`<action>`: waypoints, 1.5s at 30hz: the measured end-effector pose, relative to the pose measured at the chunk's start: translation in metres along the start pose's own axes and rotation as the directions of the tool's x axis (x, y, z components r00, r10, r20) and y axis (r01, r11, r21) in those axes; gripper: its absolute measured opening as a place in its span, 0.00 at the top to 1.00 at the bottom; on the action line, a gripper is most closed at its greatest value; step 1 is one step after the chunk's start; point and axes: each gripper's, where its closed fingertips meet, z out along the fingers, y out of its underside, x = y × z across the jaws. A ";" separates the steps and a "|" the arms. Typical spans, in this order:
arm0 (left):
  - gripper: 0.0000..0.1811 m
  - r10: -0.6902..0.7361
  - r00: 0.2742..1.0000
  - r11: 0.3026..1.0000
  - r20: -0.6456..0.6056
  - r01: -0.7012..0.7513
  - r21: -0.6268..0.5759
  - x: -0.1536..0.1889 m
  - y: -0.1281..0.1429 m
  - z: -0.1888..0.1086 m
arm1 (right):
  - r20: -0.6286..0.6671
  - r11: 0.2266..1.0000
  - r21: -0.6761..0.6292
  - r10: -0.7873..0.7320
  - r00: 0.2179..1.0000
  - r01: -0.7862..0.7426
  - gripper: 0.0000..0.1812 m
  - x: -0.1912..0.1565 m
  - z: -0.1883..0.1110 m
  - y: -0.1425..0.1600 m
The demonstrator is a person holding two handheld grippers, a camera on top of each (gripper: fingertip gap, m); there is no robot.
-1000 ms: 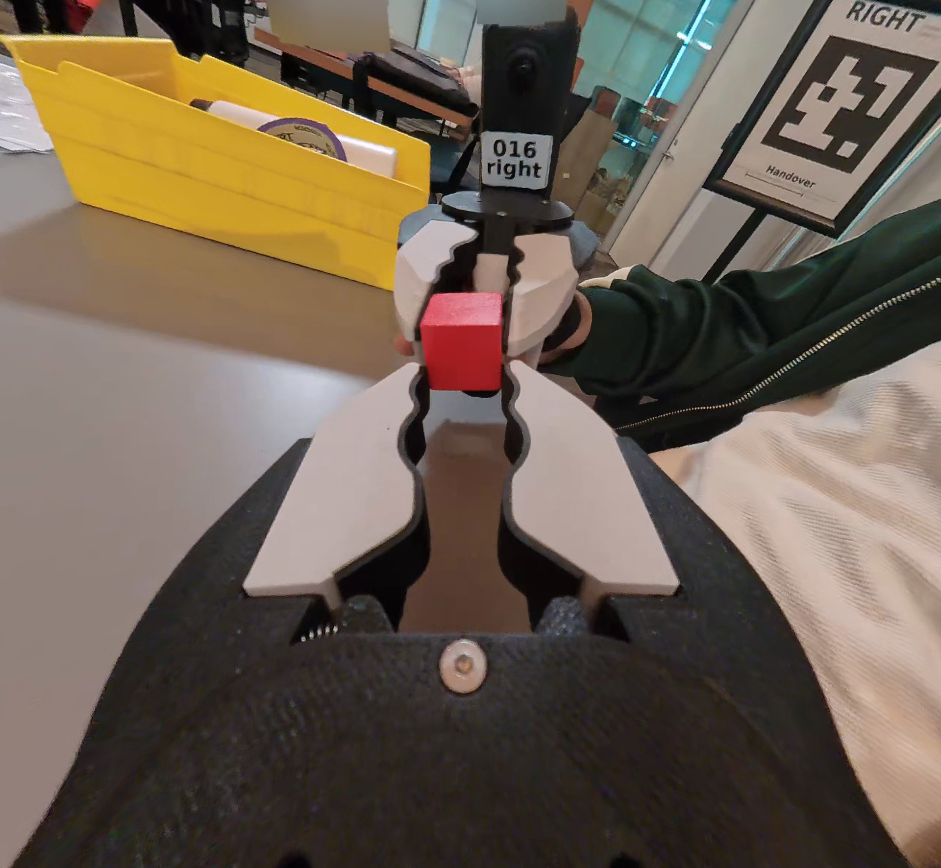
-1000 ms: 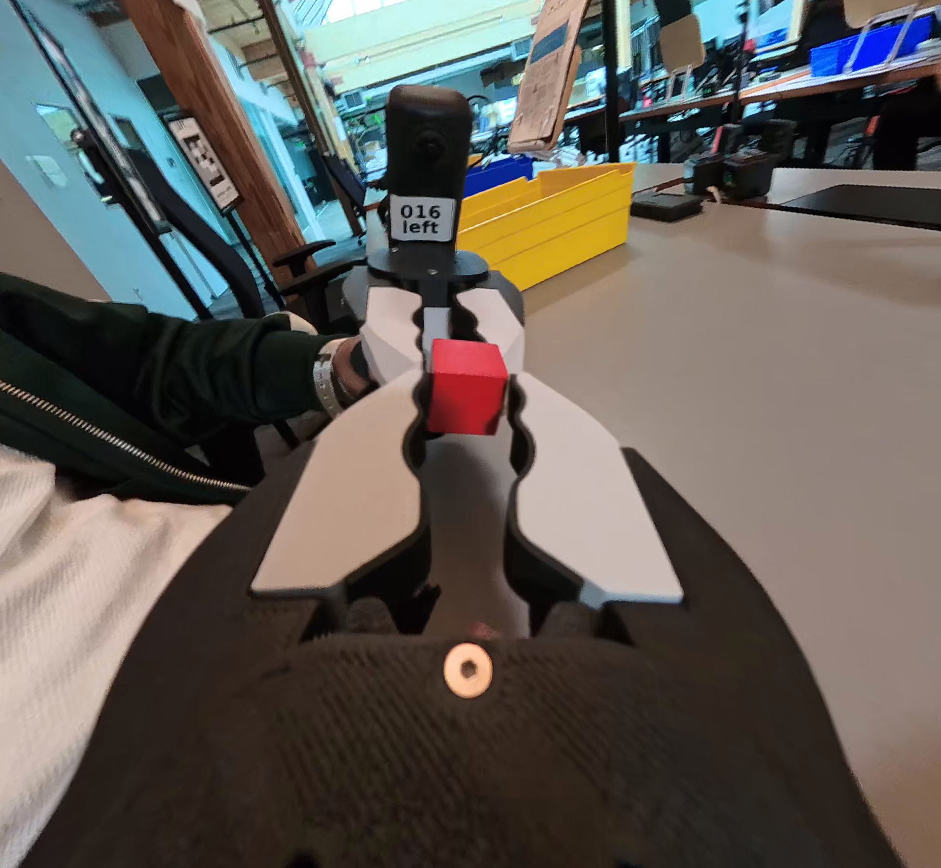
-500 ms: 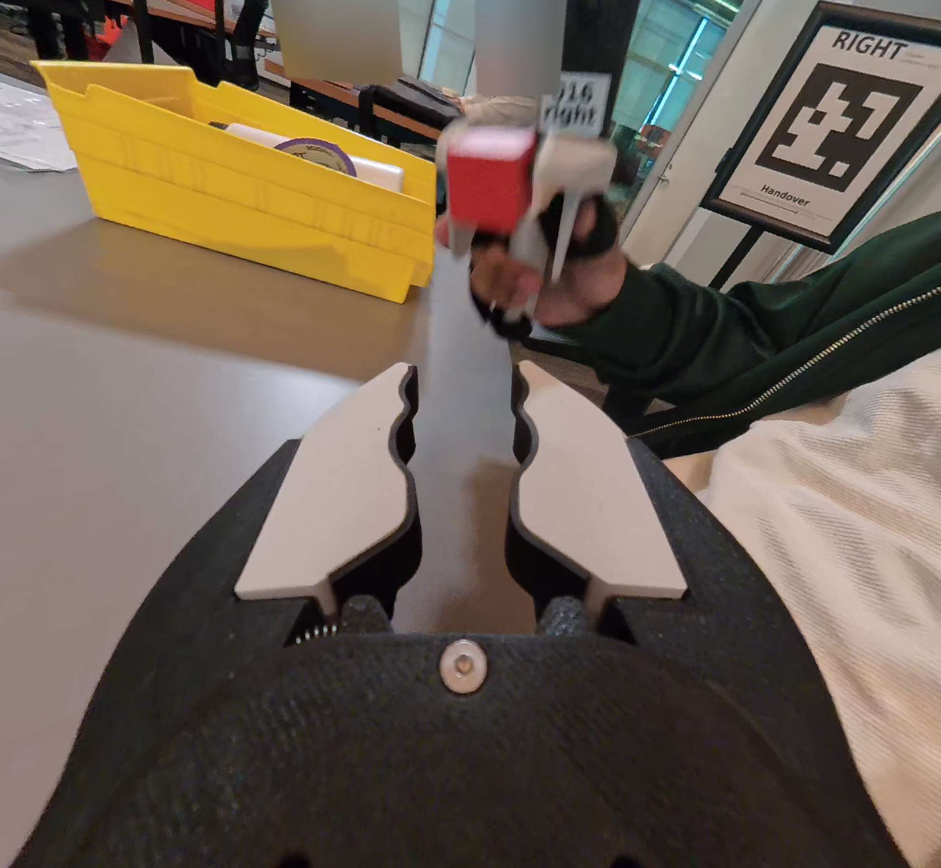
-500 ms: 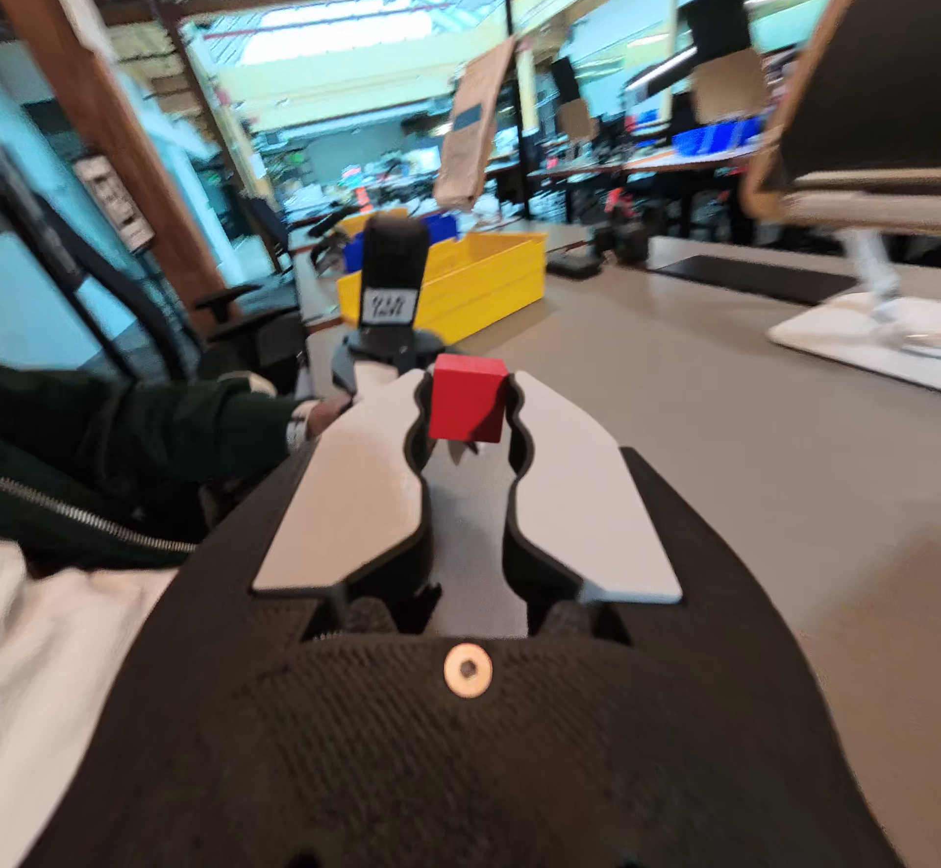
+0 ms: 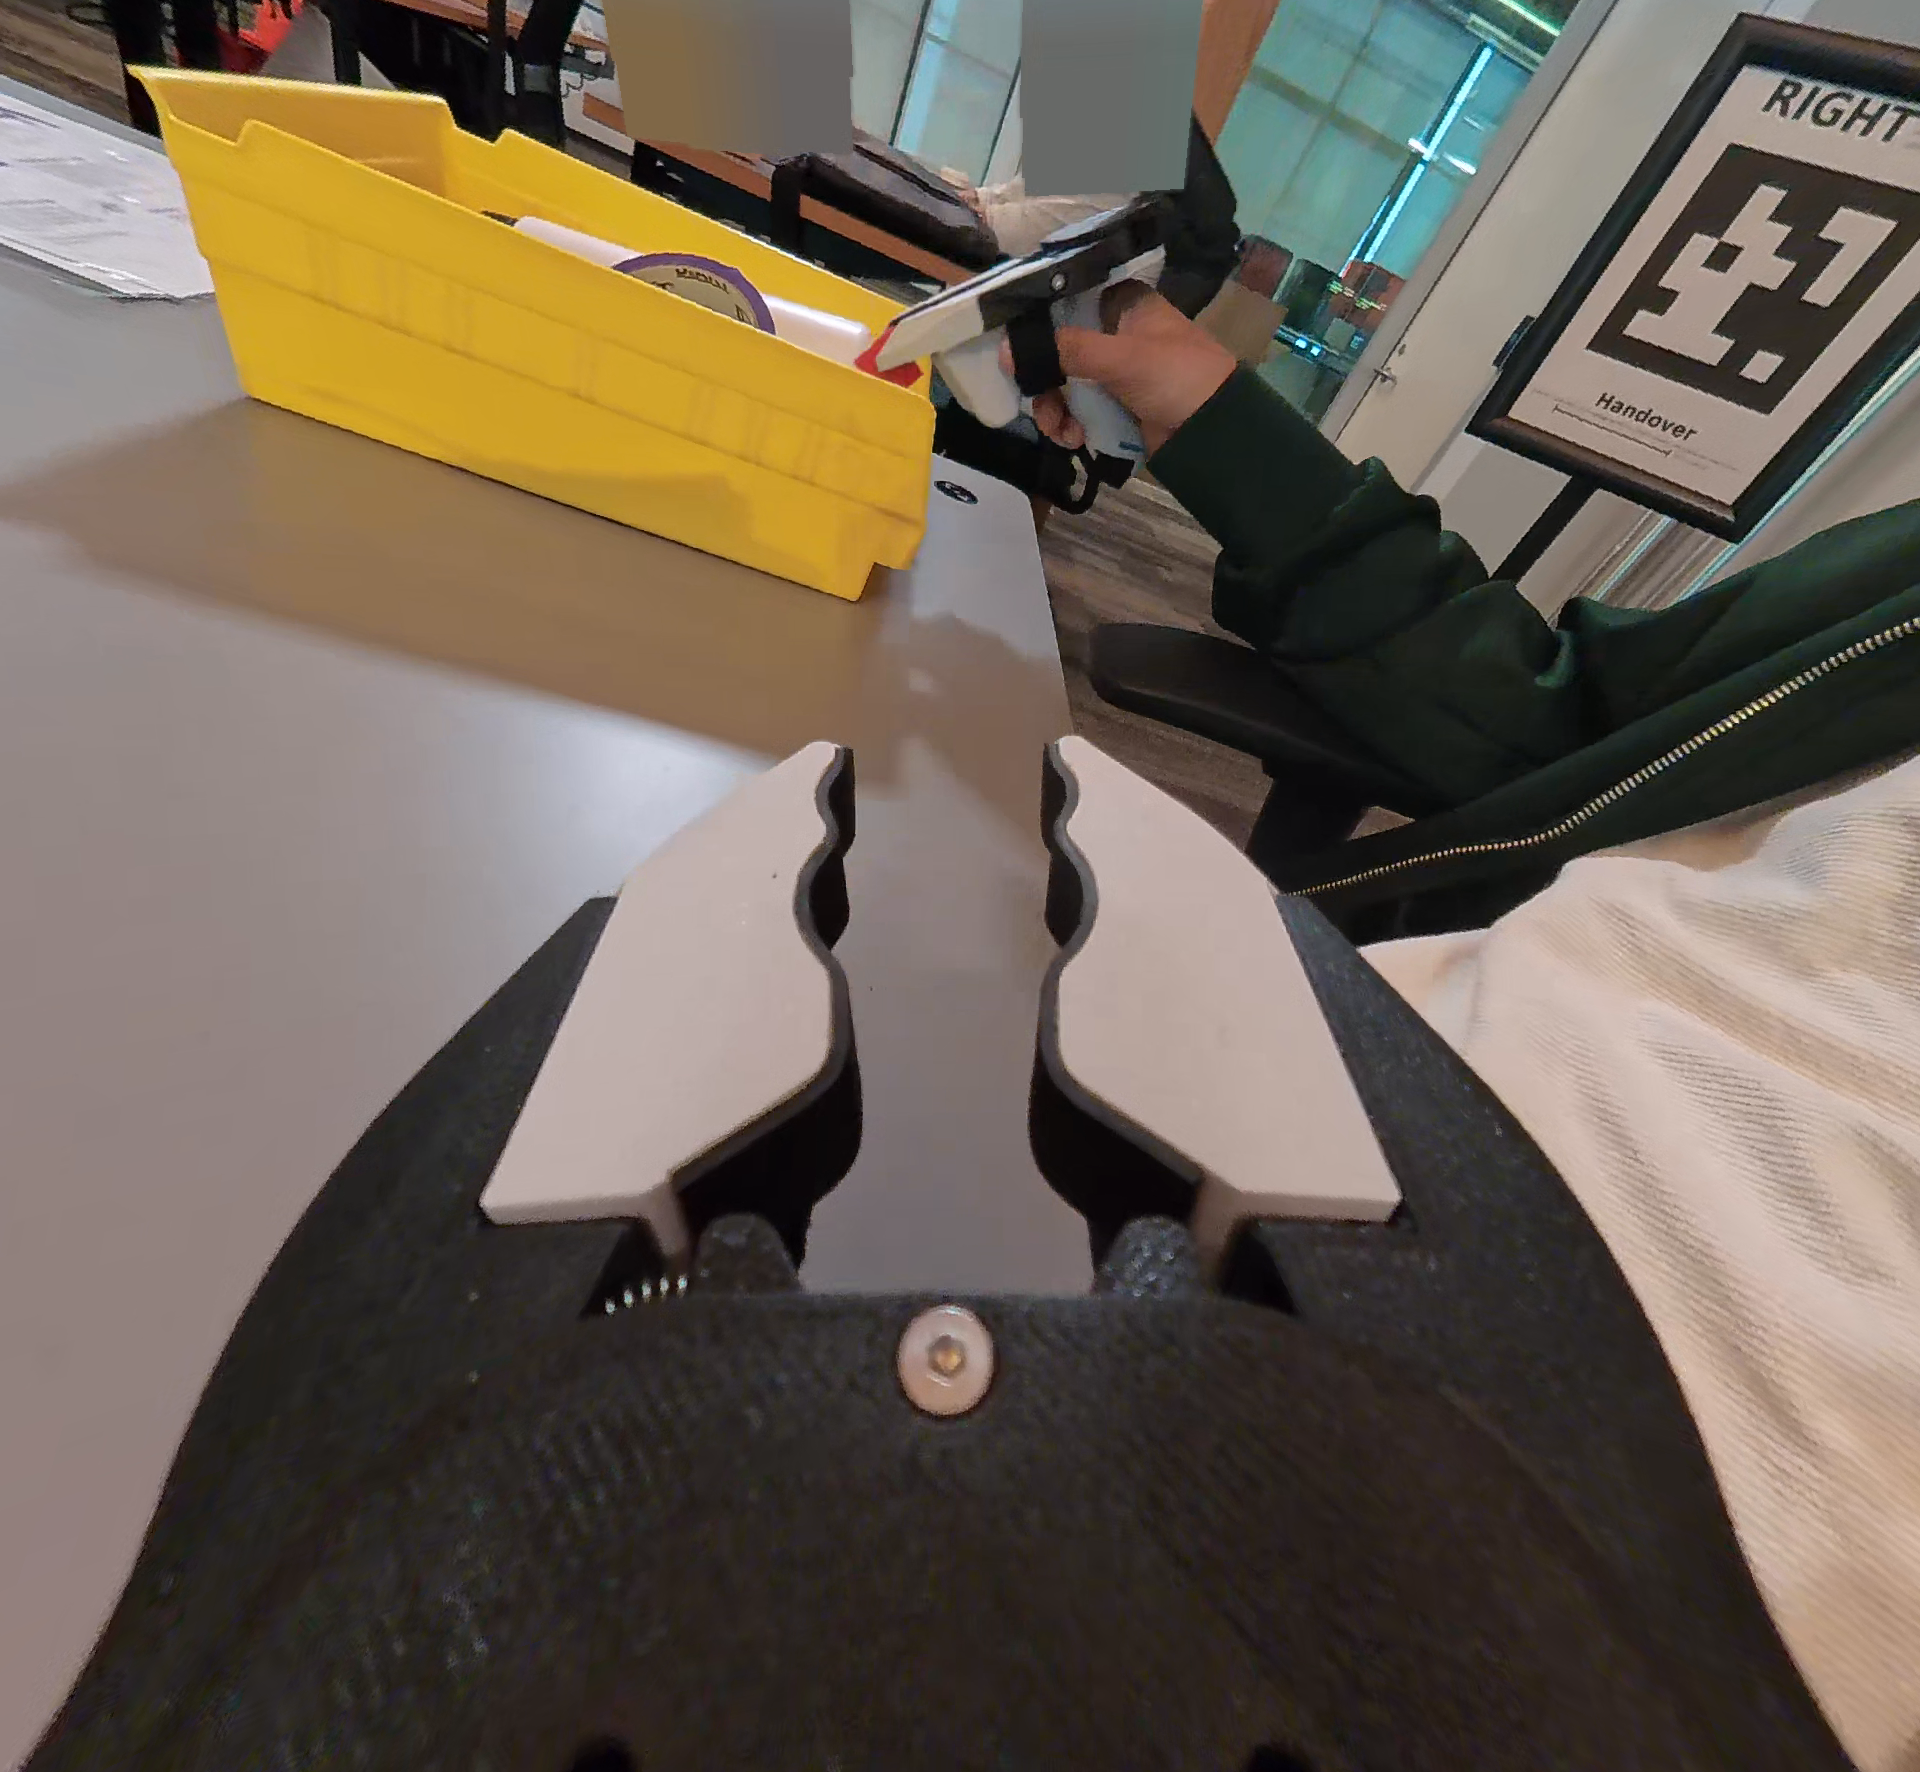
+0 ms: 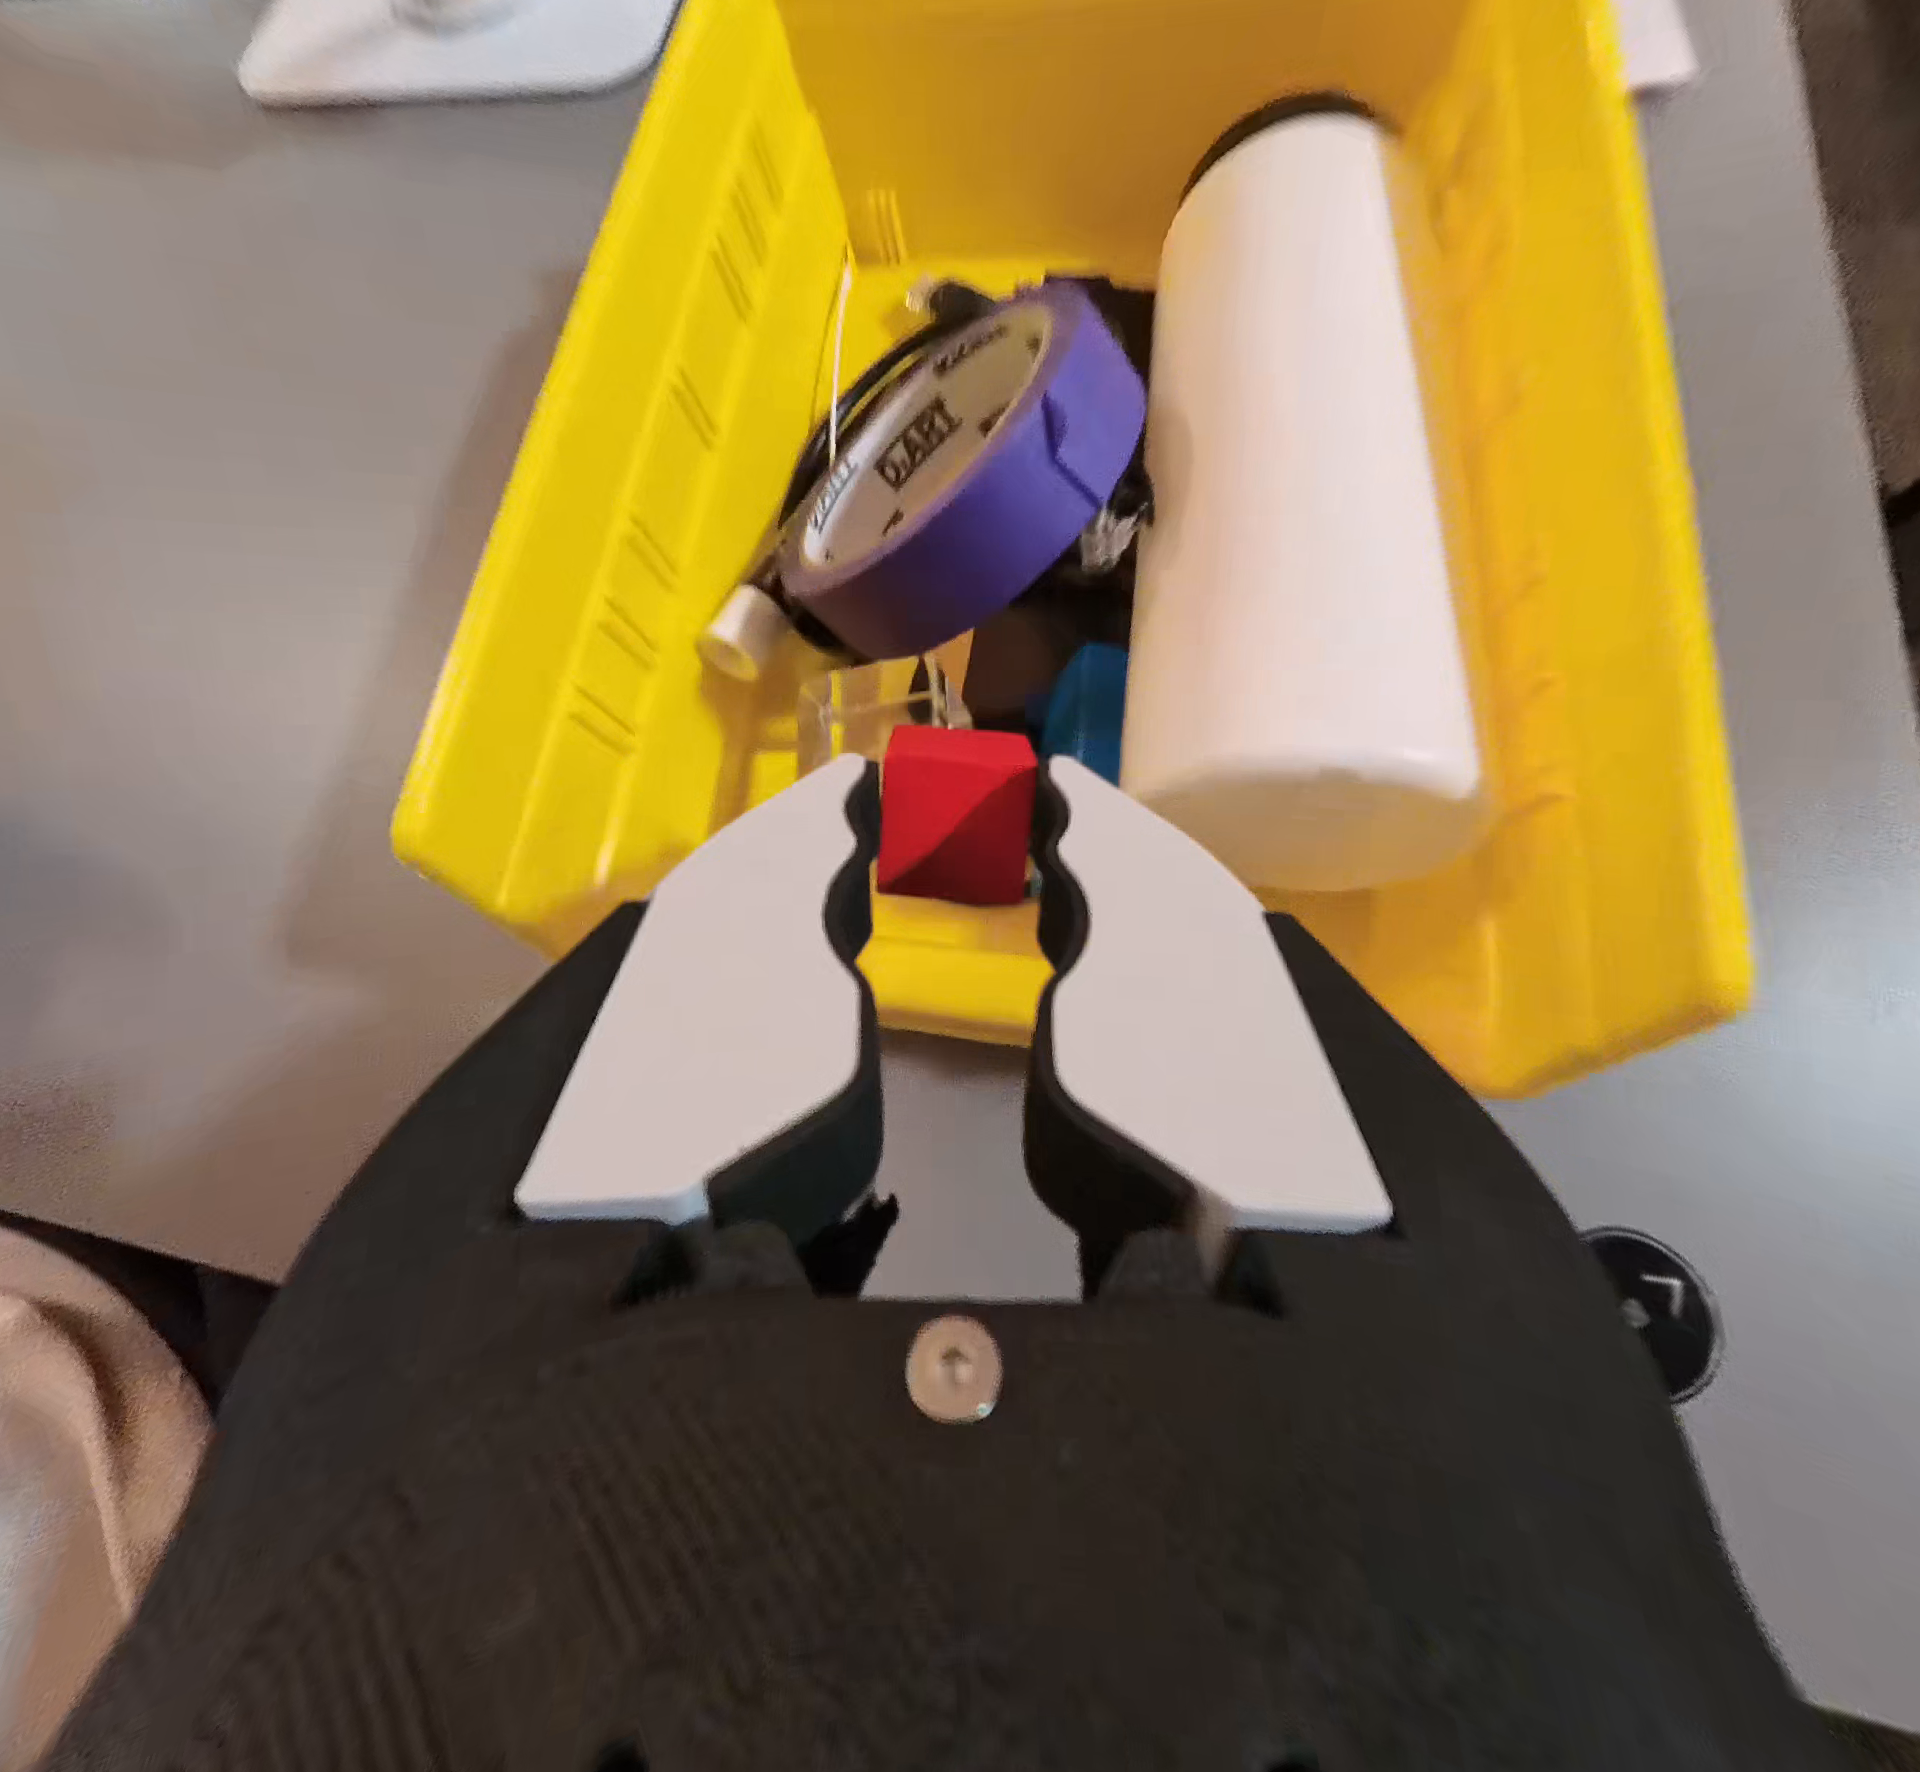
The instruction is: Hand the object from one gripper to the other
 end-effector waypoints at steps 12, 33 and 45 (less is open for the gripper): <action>0.81 -0.006 1.000 1.000 0.013 0.006 -0.006 -0.006 0.002 -0.003 | -0.137 0.964 0.183 -0.170 0.976 0.194 0.76 -0.008 -0.011 -0.036; 0.74 -0.058 0.989 0.993 0.138 0.042 0.111 -0.029 -0.017 -0.022 | 0.472 0.889 0.419 -0.386 0.792 0.184 0.73 -0.272 0.042 -0.008; 0.79 -0.171 0.777 0.963 0.605 0.002 0.270 -0.070 -0.135 -0.268 | 0.592 0.938 0.345 -0.246 0.767 0.035 0.74 -0.266 0.044 -0.006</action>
